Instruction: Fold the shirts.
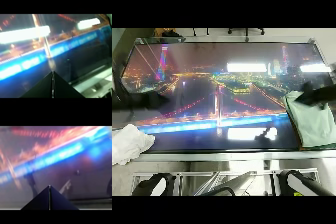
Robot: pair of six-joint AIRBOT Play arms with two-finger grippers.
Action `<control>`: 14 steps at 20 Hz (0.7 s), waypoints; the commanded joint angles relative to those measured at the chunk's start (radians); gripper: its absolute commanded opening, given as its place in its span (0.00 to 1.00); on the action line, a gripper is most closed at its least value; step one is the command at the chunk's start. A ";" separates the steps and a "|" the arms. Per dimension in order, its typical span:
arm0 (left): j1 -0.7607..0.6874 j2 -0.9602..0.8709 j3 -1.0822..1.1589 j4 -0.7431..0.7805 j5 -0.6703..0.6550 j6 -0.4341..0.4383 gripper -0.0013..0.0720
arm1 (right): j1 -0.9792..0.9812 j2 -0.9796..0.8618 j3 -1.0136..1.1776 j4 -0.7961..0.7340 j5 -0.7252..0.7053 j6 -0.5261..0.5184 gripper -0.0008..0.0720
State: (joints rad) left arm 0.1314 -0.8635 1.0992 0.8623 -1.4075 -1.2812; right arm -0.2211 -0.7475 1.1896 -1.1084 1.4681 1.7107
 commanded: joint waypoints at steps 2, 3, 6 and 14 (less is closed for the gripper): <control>-0.092 0.345 -0.511 -0.021 0.114 -0.029 0.03 | 0.378 0.230 -0.507 0.013 -0.291 0.024 0.04; -0.103 0.393 -0.582 -0.022 0.109 -0.056 0.03 | 0.408 0.247 -0.547 0.013 -0.339 0.041 0.04; -0.130 0.474 -0.673 -0.026 0.086 -0.080 0.03 | 0.428 0.251 -0.559 0.035 -0.371 0.040 0.04; -0.100 0.616 -0.707 -0.025 0.104 -0.142 0.04 | 0.428 0.249 -0.559 0.061 -0.344 0.040 0.04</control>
State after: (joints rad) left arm 0.0170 -0.2989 0.4061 0.8368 -1.3113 -1.4071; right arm 0.2020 -0.5011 0.6365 -1.0534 1.1305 1.7508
